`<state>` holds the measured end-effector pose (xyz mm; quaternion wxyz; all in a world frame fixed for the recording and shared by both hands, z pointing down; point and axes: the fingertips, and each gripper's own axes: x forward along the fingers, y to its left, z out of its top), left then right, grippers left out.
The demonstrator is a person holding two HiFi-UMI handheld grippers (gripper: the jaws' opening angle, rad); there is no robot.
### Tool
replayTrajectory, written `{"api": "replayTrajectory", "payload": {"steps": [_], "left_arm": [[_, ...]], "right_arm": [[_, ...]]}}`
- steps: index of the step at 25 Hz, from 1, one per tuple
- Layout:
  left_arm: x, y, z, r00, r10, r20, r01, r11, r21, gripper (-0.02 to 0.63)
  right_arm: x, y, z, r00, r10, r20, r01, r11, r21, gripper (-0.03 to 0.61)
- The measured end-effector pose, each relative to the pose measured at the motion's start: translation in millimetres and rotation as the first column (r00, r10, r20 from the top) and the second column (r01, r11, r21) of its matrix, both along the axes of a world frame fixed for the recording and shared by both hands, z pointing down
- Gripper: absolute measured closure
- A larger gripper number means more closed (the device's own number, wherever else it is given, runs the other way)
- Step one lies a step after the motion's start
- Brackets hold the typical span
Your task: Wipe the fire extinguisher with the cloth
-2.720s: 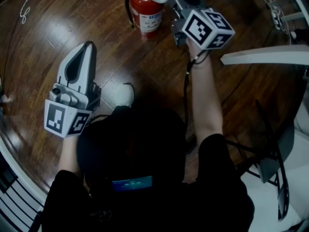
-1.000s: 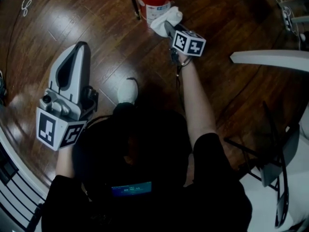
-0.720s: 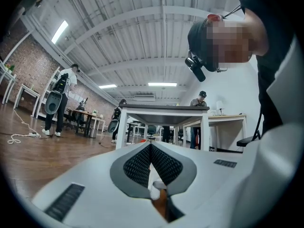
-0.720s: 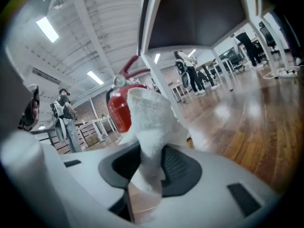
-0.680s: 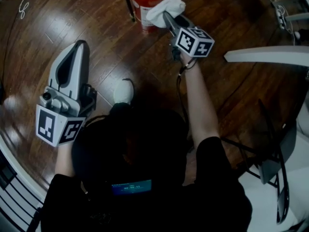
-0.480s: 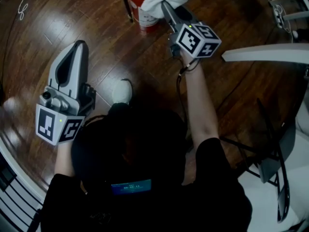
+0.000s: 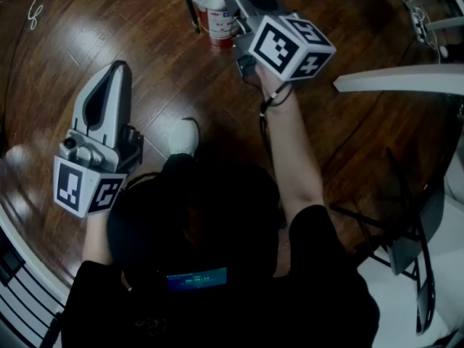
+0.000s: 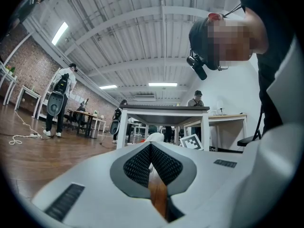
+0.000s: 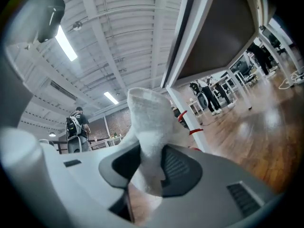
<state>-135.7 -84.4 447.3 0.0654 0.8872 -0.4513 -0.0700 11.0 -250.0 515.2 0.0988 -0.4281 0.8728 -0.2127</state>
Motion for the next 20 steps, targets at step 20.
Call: {"api": "replayTrajectory", "payload": {"steps": [20], "left_arm": [[-3,-1,2,1.000,-0.002,0.004,0.002,1.000,-0.005,0.611]], "right_arm": [[-27,6,135,0.988,-0.069,-0.138,0.045,0.984,-0.172,0.439]]}}
